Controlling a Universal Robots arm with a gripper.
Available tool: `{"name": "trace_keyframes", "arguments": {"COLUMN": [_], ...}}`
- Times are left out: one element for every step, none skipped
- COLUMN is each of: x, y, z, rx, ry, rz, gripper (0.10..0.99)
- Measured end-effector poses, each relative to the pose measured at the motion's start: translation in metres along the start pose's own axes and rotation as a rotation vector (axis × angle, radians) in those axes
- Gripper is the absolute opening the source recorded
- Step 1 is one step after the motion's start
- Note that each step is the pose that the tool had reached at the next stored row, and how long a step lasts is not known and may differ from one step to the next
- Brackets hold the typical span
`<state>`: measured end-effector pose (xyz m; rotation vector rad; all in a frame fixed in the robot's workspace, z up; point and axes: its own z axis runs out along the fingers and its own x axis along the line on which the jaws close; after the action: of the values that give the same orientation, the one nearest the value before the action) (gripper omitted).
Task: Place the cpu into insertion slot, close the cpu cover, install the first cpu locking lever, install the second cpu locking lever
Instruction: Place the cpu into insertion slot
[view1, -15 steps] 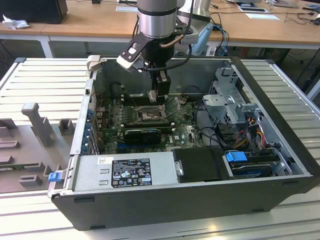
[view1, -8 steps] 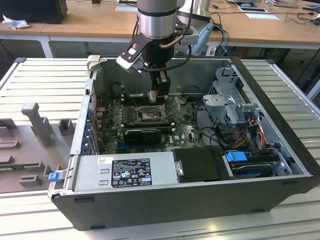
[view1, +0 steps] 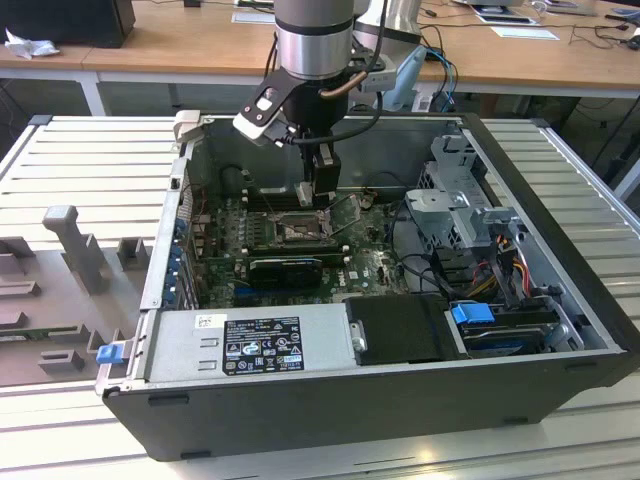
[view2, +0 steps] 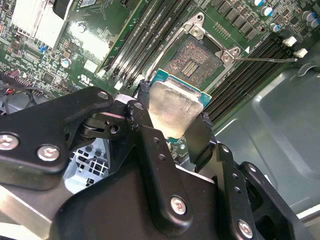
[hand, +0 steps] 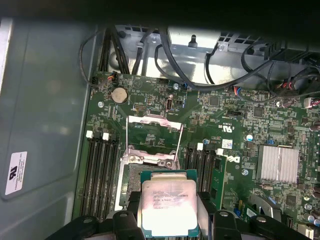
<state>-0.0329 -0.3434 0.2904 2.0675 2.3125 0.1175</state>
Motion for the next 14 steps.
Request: {"name": "trace_keyframes", "arguments": {"x": [0.0,0.0,0.0,0.0,0.0,0.0,0.0,-0.0001,-0.0001,-0.0001,-0.0001,-0.0001,-0.0001,-0.0001], "y": [0.0,0.0,-0.0001,-0.0001,-0.0001,-0.0002,-0.0002,-0.0002,-0.0002,-0.0002,-0.0003,-0.0003,-0.0003,-0.0004], "z": [0.0002,0.0004,0.0009,0.0012,0.0014,0.0018,0.0021,0.0023,0.0026,0.0028,0.0033,0.0037,0.0044,0.0051], "rx": [0.0,0.0,0.0,0.0,0.0,0.0,0.0,0.0,0.0,0.0,0.0,0.0,0.0,0.0], "ry": [-0.0001,0.0,-0.0001,0.0,0.0,0.0,0.0,-0.0001,-0.0002,-0.0001,-0.0001,-0.0002,-0.0001,-0.0002], "rz": [0.0,0.0,0.0,0.0,0.001,0.001,0.001,0.001,0.001,0.001,0.001,0.002,0.002,0.002], "gripper": [0.529,0.529,0.529,0.529,0.529,0.529,0.529,0.529,0.529,0.529,0.529,0.529,0.529,0.529]}}
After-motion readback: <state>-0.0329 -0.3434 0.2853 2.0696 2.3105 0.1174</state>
